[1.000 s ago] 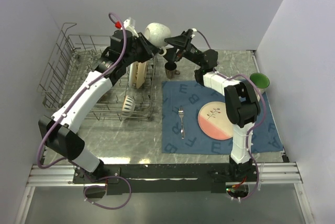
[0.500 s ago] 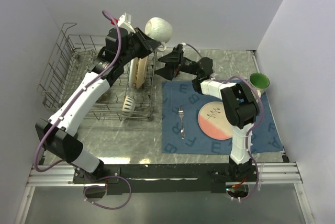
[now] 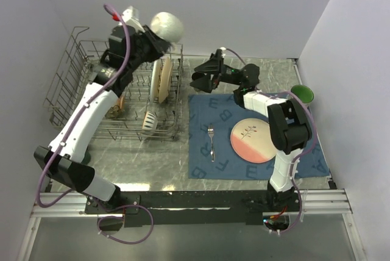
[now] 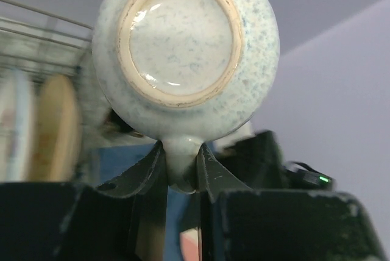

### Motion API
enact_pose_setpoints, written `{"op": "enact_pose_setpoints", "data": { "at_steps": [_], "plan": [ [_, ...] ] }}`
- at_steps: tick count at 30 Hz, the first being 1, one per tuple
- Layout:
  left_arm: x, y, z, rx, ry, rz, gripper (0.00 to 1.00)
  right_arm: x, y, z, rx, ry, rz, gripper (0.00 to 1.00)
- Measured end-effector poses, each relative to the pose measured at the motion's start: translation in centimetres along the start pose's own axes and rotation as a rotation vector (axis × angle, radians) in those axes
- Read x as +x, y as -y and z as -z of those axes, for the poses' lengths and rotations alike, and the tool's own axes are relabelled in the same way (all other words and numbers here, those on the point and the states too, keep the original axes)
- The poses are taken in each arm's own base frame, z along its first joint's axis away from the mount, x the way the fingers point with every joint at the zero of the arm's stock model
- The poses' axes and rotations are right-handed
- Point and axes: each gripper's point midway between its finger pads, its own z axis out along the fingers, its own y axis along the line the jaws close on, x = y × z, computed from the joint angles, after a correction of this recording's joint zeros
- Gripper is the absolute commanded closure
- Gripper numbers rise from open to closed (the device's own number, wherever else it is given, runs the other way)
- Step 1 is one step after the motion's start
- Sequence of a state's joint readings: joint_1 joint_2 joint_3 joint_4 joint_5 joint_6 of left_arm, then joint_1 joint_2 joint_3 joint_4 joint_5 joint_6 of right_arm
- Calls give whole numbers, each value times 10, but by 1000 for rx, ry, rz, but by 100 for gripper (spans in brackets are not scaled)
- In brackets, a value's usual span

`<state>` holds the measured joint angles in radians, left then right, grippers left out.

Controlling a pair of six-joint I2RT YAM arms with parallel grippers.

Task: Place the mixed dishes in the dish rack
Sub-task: Pass the cup from the right arm to the left, then place the cup upside down on the dish rack

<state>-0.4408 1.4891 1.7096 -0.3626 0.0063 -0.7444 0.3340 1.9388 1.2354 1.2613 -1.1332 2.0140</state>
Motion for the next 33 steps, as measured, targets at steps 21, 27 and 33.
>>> {"op": "enact_pose_setpoints", "data": {
  "at_steps": [21,27,33],
  "plan": [
    [-89,-260,64,-686,28,-240,99,-10,-23,39,70,51,-50,16],
    [-83,-338,75,-819,-9,-109,99,-15,-20,56,55,86,-4,16],
    [-49,-385,54,-868,-89,32,99,-16,-16,64,49,104,16,16]
  ]
}}
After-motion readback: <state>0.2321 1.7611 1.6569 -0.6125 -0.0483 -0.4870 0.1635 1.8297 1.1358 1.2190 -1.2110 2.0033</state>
